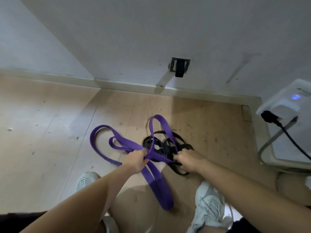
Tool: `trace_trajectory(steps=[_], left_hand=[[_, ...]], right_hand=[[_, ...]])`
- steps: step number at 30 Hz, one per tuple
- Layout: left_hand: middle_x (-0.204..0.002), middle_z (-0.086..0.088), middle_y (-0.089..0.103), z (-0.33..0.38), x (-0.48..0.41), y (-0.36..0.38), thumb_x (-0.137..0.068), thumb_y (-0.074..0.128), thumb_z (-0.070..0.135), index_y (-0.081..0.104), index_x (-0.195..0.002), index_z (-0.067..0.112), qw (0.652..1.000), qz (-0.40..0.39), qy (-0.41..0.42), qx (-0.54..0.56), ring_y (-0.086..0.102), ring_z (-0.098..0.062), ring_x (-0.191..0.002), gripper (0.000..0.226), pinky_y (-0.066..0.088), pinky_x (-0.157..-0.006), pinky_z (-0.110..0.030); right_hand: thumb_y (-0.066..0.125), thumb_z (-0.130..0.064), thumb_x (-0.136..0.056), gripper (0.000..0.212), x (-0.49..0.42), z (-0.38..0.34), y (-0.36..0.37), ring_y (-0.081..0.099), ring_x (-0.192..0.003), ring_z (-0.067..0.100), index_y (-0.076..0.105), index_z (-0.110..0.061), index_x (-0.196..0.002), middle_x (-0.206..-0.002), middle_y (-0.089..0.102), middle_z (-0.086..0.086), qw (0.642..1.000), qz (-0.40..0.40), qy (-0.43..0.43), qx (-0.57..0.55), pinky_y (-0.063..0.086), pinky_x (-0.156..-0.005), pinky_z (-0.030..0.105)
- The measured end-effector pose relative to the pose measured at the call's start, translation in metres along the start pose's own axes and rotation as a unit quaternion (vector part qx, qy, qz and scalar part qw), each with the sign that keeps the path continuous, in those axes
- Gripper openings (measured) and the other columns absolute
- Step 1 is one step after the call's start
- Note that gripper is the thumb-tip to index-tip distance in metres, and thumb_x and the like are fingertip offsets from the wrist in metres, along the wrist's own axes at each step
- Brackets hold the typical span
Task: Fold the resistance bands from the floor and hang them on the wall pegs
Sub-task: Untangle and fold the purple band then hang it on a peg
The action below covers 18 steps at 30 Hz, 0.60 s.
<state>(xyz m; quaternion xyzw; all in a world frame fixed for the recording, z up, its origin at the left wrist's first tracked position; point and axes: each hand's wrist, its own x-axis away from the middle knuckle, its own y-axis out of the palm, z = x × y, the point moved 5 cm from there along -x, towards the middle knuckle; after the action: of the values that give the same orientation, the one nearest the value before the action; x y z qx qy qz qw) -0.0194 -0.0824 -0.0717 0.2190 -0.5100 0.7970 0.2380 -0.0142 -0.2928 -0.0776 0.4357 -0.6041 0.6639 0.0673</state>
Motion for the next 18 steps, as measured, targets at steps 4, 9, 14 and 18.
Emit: trace_trajectory(steps=[4,9,14,18], left_hand=[[-0.094,0.004,0.069,-0.012,-0.003,-0.012,-0.1,0.057,0.024,0.057,-0.102,0.024,0.992,-0.023,-0.008,0.126,0.068,-0.011,-0.086,0.002,0.057,-0.082,-0.032],[-0.091,-0.006,0.077,-0.014,0.003,-0.088,-0.092,0.069,0.023,0.062,-0.113,0.016,0.976,0.041,0.028,0.212,0.074,-0.018,-0.08,0.023,0.061,-0.083,-0.039],[-0.081,-0.004,0.074,0.005,0.026,-0.199,-0.089,0.074,0.018,0.067,-0.104,0.014,0.966,0.171,0.071,0.179,0.071,-0.02,-0.068,0.017,0.06,-0.068,-0.035],[-0.079,-0.004,0.07,0.034,0.061,-0.279,-0.09,0.075,0.022,0.065,-0.096,0.018,0.96,0.208,0.117,0.149,0.068,-0.02,-0.067,0.012,0.058,-0.066,-0.031]], right_hand=[[0.064,-0.028,-0.091,0.019,0.002,0.0,-0.032,0.061,-0.108,0.029,0.067,-0.016,-0.105,-0.11,0.067,0.007,0.994,0.099,-0.002,-0.049,0.05,-0.089,0.041],[0.072,-0.047,-0.082,0.03,0.025,0.017,-0.108,0.061,-0.092,0.022,0.059,-0.023,-0.093,-0.098,0.062,-0.001,0.964,0.222,0.035,-0.14,0.047,-0.077,0.033],[0.076,-0.043,-0.081,0.029,0.077,0.041,-0.194,0.058,-0.081,0.021,0.059,-0.021,-0.086,-0.083,0.059,-0.005,0.917,0.342,0.062,-0.197,0.043,-0.07,0.033],[0.077,-0.039,-0.082,0.026,0.119,0.061,-0.241,0.055,-0.078,0.023,0.061,-0.02,-0.087,-0.072,0.053,-0.007,0.902,0.369,0.087,-0.205,0.037,-0.069,0.03]])
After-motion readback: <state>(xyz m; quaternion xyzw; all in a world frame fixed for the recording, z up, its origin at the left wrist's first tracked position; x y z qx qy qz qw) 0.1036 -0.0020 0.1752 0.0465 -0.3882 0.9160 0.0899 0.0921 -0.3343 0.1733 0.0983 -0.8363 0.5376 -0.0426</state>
